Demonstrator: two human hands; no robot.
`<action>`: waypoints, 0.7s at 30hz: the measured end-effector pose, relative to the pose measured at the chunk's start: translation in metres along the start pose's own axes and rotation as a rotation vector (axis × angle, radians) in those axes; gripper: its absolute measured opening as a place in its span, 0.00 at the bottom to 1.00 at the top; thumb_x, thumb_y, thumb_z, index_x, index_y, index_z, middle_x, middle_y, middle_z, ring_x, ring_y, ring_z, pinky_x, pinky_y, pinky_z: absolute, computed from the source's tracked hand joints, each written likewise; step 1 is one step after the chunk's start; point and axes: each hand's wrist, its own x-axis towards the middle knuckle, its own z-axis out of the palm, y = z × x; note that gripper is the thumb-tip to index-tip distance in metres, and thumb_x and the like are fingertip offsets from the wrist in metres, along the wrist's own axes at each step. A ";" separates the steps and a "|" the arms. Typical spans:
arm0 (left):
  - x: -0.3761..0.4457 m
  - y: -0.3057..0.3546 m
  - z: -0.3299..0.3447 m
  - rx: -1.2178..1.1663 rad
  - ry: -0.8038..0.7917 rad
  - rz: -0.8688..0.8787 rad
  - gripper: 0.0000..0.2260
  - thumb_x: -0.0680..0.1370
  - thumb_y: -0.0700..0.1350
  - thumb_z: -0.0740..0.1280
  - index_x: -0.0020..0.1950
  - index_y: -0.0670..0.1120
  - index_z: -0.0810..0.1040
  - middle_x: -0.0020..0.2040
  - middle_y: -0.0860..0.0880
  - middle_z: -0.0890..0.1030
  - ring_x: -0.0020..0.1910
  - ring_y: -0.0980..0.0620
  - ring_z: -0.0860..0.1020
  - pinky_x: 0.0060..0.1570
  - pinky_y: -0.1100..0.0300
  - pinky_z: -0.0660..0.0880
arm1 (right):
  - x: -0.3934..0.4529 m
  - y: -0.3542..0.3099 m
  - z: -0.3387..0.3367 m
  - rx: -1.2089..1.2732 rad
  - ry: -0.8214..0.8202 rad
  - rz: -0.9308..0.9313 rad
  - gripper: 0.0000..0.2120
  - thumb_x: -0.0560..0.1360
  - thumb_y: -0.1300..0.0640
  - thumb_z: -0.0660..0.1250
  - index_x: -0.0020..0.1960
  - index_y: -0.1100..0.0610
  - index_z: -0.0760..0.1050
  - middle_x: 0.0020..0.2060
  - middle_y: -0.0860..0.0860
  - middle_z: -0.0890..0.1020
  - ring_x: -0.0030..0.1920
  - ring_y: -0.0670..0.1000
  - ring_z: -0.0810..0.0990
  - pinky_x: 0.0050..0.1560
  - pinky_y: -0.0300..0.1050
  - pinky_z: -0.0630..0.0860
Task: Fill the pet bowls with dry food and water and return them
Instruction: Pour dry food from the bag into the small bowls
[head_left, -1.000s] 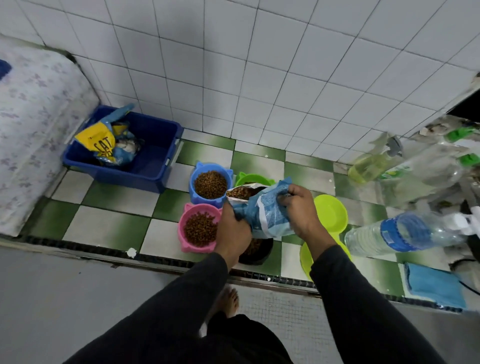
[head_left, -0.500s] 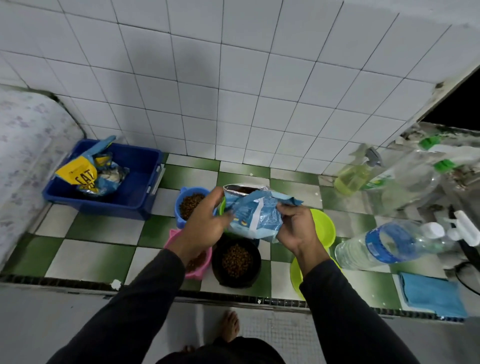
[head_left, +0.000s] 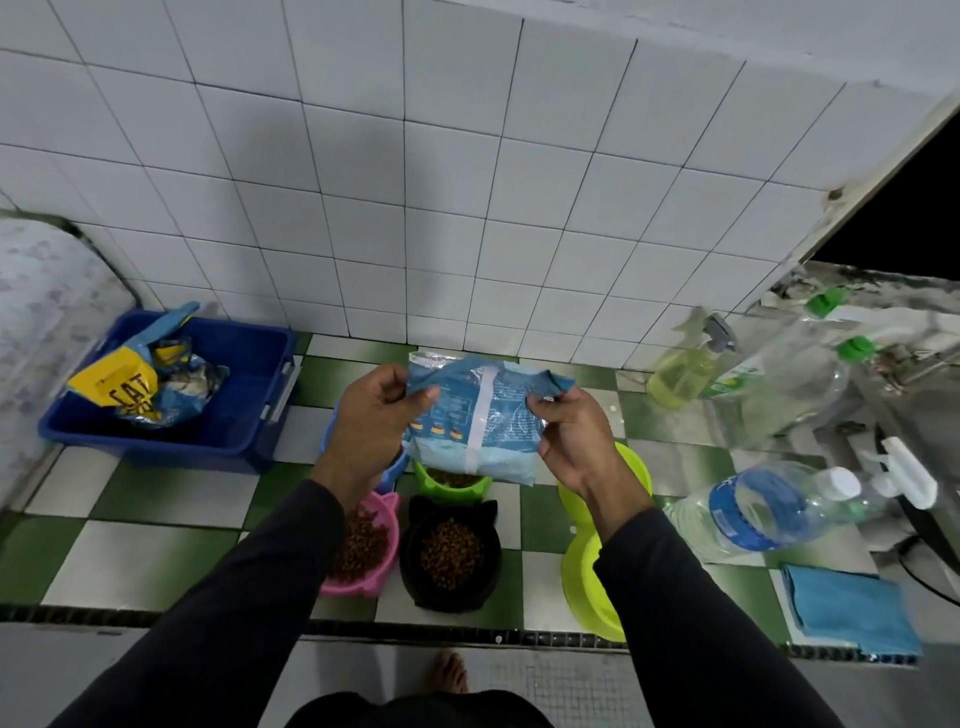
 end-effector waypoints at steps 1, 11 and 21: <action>0.002 0.003 0.000 -0.050 0.014 -0.022 0.07 0.80 0.36 0.68 0.57 0.35 0.79 0.54 0.39 0.85 0.51 0.45 0.85 0.49 0.51 0.84 | 0.002 -0.004 -0.001 -0.039 0.011 -0.009 0.11 0.78 0.73 0.62 0.52 0.63 0.80 0.44 0.56 0.86 0.44 0.55 0.84 0.50 0.53 0.82; 0.029 0.011 -0.021 -0.088 0.130 -0.098 0.12 0.82 0.41 0.67 0.38 0.45 0.79 0.38 0.50 0.83 0.39 0.56 0.81 0.47 0.53 0.77 | 0.016 -0.015 0.011 -0.116 0.014 0.073 0.15 0.71 0.69 0.69 0.57 0.71 0.78 0.49 0.62 0.82 0.50 0.63 0.79 0.54 0.60 0.74; 0.047 0.018 -0.095 0.045 0.141 -0.076 0.13 0.79 0.46 0.73 0.37 0.44 0.76 0.39 0.44 0.82 0.36 0.53 0.81 0.39 0.59 0.78 | 0.022 0.014 0.094 -0.098 0.087 0.152 0.07 0.69 0.61 0.65 0.47 0.60 0.74 0.32 0.52 0.76 0.26 0.50 0.71 0.23 0.36 0.57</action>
